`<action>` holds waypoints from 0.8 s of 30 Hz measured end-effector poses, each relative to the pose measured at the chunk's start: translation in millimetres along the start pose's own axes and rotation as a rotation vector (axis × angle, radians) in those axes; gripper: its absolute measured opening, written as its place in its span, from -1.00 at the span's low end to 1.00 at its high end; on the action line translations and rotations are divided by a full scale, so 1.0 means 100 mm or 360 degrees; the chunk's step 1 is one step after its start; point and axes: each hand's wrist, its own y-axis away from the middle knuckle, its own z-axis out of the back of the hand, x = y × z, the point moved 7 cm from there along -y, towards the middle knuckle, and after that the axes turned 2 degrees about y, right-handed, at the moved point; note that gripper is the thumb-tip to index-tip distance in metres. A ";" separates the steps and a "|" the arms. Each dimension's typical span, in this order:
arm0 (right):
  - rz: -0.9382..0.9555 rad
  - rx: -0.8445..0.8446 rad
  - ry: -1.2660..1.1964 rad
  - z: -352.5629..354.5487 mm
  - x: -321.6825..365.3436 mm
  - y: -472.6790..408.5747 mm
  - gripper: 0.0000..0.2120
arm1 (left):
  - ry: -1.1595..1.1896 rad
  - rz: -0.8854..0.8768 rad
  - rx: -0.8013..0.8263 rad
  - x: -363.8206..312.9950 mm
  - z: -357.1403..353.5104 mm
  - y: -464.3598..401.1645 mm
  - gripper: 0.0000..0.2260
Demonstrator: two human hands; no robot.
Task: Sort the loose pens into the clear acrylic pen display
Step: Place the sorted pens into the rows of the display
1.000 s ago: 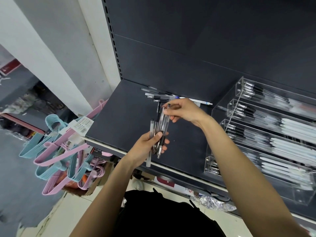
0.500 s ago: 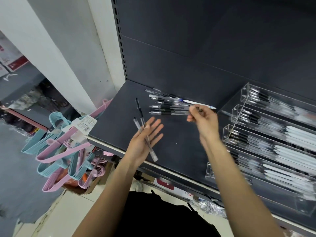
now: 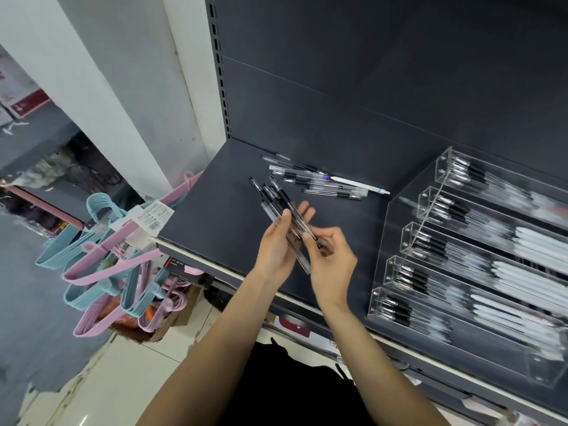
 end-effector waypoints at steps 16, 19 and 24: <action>-0.0732 0.0466 -0.0279 -0.05 -0.19 0.17 -0.88 | -0.0014 -0.0228 0.0113 -0.33 0.01 -0.03 -0.82; -0.0674 0.0479 -0.0274 0.10 -0.19 0.10 -0.94 | 0.0194 -0.0303 0.0021 -0.51 0.19 -0.12 -0.82; -0.0384 0.0524 -0.0051 0.42 -0.03 -0.22 -0.83 | -0.0569 -0.0305 -0.0009 -0.66 0.35 -0.15 -0.82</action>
